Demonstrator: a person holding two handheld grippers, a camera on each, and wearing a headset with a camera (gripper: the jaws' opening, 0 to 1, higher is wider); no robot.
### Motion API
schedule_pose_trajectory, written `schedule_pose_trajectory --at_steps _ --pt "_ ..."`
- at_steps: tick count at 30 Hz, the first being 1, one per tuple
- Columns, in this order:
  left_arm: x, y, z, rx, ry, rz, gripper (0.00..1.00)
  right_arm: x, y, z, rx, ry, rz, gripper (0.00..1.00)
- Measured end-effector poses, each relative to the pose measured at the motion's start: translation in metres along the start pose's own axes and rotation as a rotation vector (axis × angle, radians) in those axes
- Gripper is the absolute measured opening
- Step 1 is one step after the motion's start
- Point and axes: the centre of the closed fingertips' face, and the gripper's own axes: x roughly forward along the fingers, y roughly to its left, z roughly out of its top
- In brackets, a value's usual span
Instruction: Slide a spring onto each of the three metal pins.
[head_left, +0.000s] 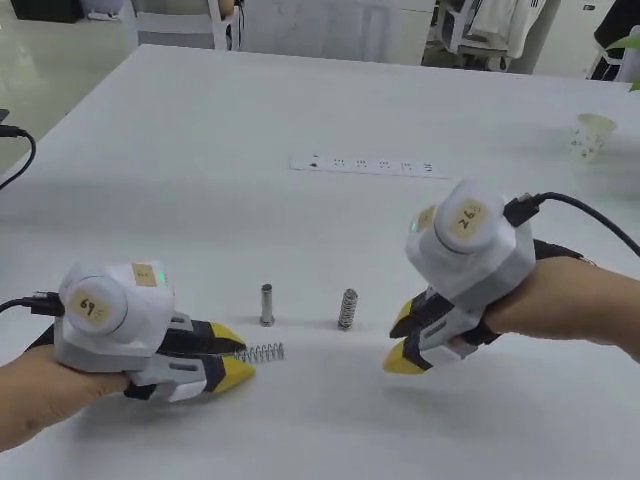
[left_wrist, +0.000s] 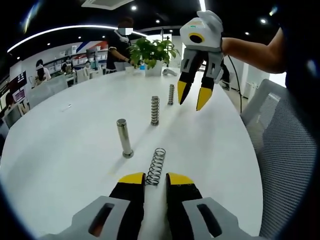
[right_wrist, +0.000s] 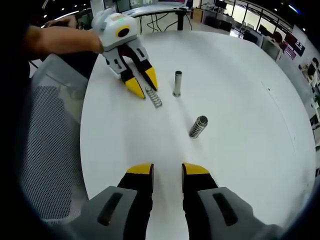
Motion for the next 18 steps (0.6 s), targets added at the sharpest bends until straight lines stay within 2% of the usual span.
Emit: schedule_pose_trajectory --at_steps 5,18 --pt "-0.0007 0.0010 -0.0014 0.007 -0.003 0.011 0.03 -0.0002 0.0010 0.0011 -0.006 0.000 0.001 0.20" --pt "-0.0039 -0.0051 -0.0036 0.023 0.003 0.010 0.02 -0.0006 0.0039 0.0056 -0.020 -0.007 0.005 0.20"
